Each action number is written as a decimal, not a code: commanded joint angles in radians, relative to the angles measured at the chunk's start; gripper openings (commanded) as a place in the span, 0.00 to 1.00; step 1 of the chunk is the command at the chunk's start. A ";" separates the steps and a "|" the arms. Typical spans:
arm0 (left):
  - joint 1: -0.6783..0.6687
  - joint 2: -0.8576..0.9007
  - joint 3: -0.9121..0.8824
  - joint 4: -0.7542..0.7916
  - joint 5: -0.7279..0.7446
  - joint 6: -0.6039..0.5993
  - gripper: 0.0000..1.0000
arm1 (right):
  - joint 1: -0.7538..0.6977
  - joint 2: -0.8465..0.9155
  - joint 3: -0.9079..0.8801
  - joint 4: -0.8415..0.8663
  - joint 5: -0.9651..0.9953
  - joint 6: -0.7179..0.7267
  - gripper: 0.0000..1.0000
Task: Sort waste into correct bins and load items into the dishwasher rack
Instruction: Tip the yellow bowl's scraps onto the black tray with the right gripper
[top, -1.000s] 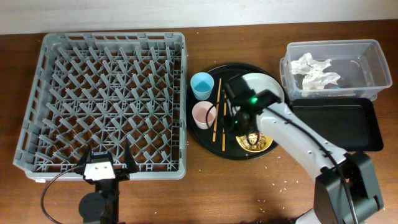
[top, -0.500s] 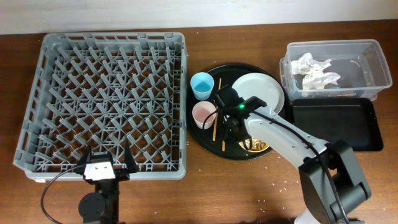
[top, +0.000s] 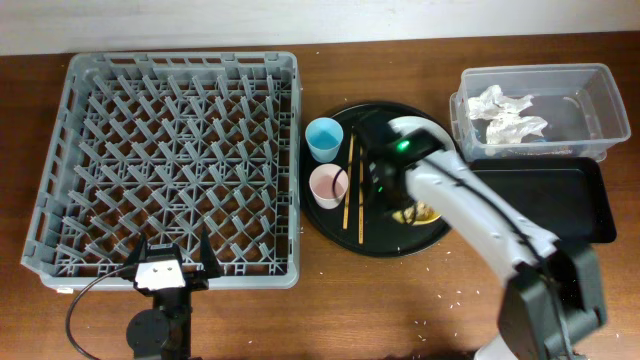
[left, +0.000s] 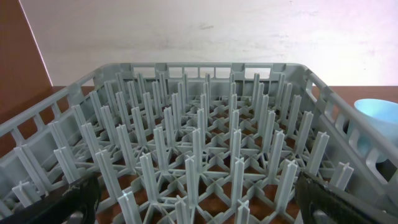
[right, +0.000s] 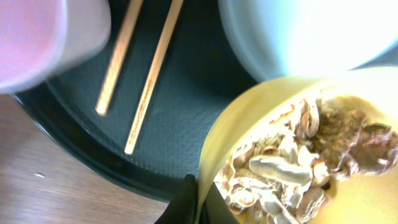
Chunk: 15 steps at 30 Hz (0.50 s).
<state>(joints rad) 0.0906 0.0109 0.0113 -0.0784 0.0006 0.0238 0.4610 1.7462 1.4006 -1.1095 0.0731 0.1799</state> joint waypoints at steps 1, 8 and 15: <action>-0.003 -0.005 -0.002 -0.005 0.004 0.016 1.00 | -0.127 -0.132 0.075 -0.011 -0.128 -0.040 0.04; -0.003 -0.005 -0.002 -0.005 0.003 0.016 1.00 | -0.663 -0.194 0.045 -0.023 -0.745 -0.366 0.04; -0.003 -0.005 -0.002 -0.005 0.003 0.016 1.00 | -1.054 -0.166 -0.156 0.090 -1.210 -0.490 0.04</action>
<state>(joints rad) 0.0906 0.0109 0.0113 -0.0784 0.0006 0.0238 -0.5087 1.5673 1.3186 -1.0763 -0.9035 -0.2615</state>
